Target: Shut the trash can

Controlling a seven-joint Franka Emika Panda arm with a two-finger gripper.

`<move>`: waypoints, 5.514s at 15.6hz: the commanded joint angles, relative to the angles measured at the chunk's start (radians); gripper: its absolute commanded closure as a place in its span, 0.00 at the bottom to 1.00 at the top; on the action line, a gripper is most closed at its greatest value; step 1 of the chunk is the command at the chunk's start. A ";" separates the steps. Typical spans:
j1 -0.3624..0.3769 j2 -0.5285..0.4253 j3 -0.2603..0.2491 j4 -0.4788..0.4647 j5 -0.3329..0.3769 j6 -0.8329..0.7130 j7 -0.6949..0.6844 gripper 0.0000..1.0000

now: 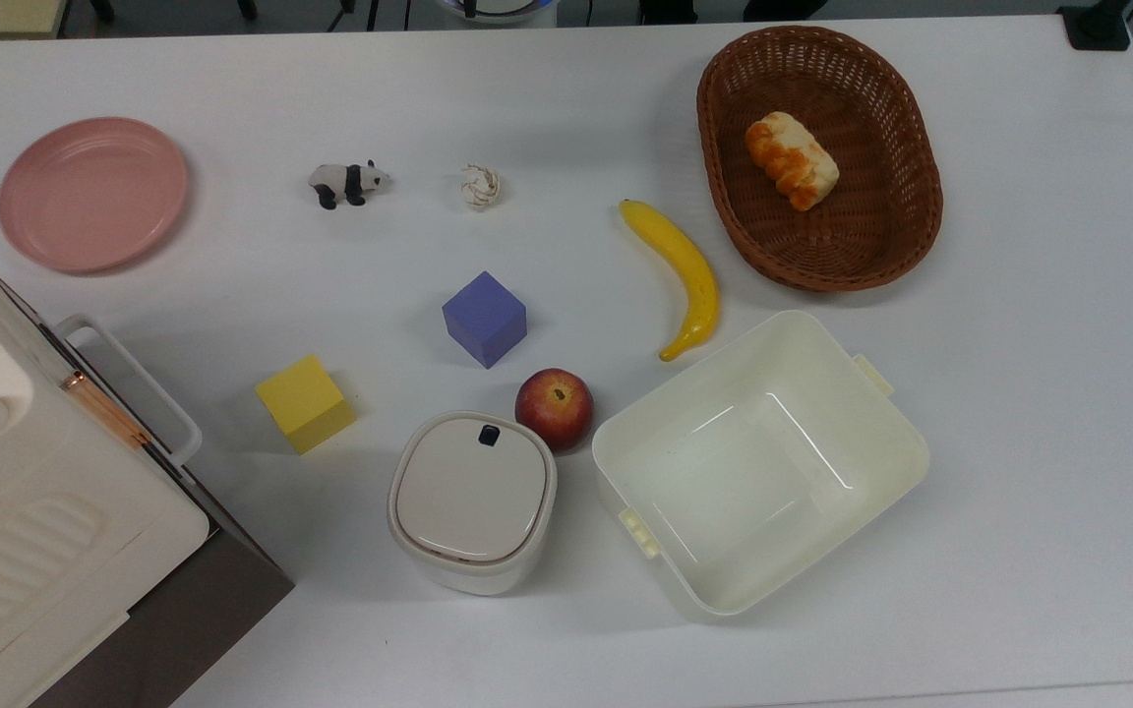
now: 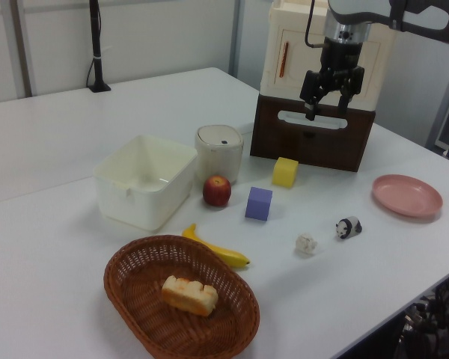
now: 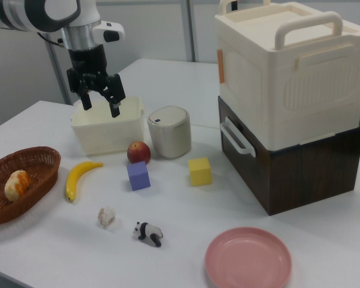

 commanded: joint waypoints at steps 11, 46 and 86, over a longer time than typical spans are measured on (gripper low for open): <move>0.006 0.072 -0.006 0.013 -0.006 0.258 0.047 0.00; 0.050 0.544 0.016 0.242 -0.104 0.696 0.229 1.00; 0.021 0.052 0.023 0.009 -0.056 0.064 0.145 0.00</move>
